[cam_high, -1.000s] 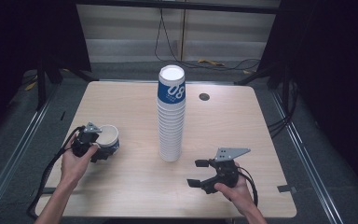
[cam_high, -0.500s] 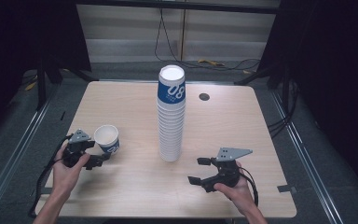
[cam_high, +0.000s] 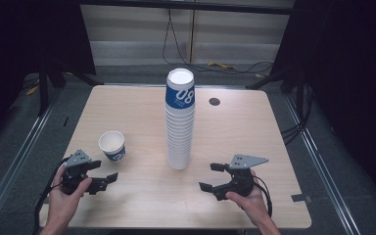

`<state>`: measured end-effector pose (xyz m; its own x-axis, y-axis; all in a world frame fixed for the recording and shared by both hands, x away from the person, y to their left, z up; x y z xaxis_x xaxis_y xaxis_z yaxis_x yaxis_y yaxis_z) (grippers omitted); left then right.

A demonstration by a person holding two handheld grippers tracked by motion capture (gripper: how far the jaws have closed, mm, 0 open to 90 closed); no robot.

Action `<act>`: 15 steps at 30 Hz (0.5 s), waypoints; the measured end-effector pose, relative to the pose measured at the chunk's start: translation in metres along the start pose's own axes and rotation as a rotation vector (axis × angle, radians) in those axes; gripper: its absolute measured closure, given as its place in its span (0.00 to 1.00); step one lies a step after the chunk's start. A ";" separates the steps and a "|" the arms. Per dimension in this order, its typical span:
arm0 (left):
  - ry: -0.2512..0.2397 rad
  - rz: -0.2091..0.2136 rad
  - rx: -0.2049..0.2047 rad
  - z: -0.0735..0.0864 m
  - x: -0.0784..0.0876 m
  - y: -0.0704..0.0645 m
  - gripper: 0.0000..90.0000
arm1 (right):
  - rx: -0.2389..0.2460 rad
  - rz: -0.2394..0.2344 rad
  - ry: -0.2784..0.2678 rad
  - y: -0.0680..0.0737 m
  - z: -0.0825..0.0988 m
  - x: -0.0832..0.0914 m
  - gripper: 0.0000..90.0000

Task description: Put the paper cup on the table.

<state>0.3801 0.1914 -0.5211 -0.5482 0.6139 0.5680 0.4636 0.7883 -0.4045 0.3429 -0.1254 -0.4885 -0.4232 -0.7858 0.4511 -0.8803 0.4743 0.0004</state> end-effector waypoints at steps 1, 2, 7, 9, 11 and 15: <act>-0.011 0.024 0.019 0.001 -0.001 -0.006 0.18 | 0.002 0.003 0.002 0.000 0.000 0.000 0.18; -0.003 0.039 0.017 0.003 -0.003 -0.012 0.18 | 0.003 0.005 0.002 -0.001 0.000 0.000 0.18; 0.003 0.068 -0.024 0.006 -0.008 -0.033 0.18 | -0.003 0.028 0.004 -0.003 0.000 -0.001 0.17; 0.013 0.072 -0.041 0.012 -0.013 -0.040 0.18 | -0.013 0.049 0.014 -0.005 0.001 -0.001 0.17; 0.024 0.076 -0.048 0.017 -0.014 -0.043 0.18 | -0.013 0.072 0.028 -0.006 0.002 0.001 0.16; 0.028 0.095 -0.036 0.028 -0.011 -0.048 0.18 | -0.009 0.121 0.052 -0.004 0.008 0.005 0.16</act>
<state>0.3449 0.1481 -0.5282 -0.4812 0.6839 0.5484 0.5375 0.7243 -0.4318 0.3423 -0.1345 -0.4931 -0.5141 -0.7010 0.4942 -0.8216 0.5680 -0.0489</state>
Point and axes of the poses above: each handheld gripper's, and its own axes: x roughly backward along the jaws, z roughly out of its underside, y roughly to its left, the point moved 10 cm from there along -x, roughly forward along the jaws, and after that the axes turned 15 degrees about x, right-handed, at the moved point
